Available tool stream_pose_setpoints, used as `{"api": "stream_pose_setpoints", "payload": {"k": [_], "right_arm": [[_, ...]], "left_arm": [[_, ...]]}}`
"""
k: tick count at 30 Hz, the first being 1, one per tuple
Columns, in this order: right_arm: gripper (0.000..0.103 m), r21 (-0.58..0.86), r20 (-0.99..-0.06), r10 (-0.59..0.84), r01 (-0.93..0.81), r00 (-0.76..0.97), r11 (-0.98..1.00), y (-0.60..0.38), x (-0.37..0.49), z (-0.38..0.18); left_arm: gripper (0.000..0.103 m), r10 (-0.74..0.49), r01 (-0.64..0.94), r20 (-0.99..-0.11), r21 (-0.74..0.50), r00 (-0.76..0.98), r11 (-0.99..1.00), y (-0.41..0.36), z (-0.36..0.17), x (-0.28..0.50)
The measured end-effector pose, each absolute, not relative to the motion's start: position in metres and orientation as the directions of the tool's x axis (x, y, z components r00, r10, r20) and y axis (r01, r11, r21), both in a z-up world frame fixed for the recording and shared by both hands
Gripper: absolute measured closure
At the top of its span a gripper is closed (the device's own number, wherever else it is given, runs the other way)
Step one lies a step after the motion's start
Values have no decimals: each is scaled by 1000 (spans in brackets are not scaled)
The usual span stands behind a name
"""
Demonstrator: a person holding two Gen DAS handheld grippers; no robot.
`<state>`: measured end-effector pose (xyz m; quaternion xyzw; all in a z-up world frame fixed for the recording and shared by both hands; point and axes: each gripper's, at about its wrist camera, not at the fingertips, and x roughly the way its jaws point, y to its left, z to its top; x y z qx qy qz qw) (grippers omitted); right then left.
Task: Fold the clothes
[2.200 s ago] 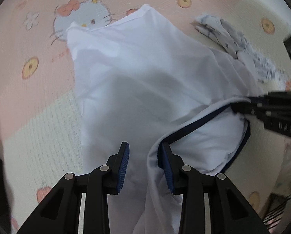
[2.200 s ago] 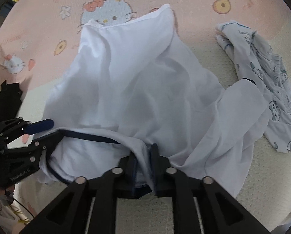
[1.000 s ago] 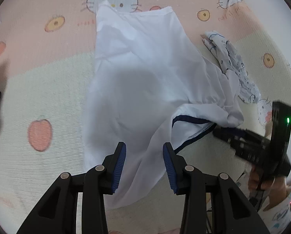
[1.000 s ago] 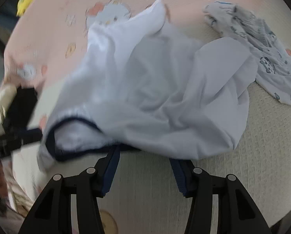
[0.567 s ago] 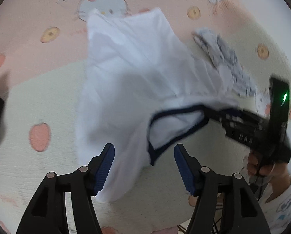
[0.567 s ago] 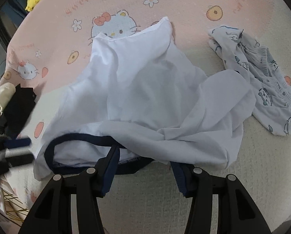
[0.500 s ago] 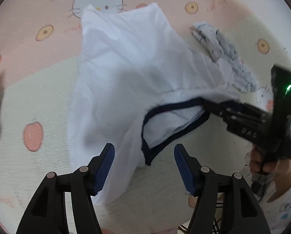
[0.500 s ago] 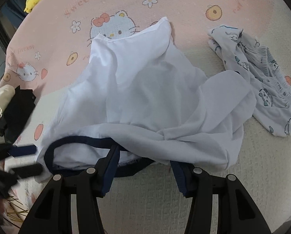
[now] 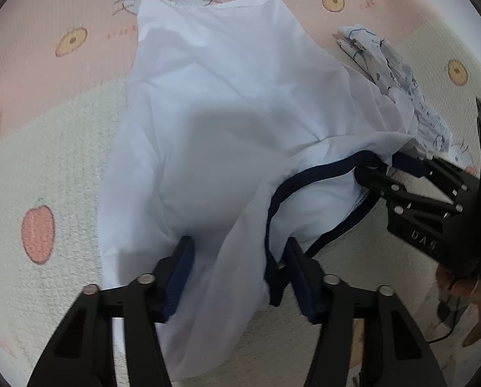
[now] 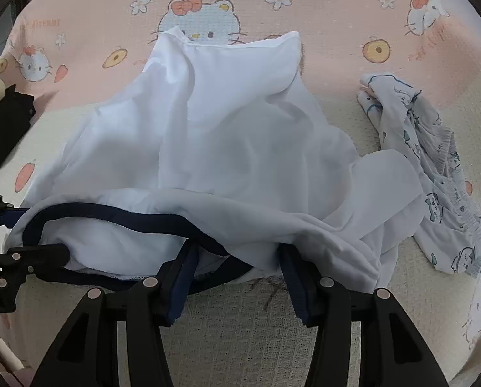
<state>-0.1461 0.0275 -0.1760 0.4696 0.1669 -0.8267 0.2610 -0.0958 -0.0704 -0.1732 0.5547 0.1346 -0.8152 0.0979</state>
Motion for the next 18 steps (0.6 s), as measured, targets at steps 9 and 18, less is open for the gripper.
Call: {"api": "stream_pose_setpoints", "payload": {"k": [9, 18], "right_arm": [[92, -131, -829, -156, 457, -537, -880, 49, -143, -152], [98, -50, -878, -156, 411, -452, -910, 71, -120, -146]], "left_arm": [[81, -102, 292, -905, -26, -413, -956, -67, -157, -72], [85, -141, 229, -878, 37, -458, -973, -44, -141, -46]]}}
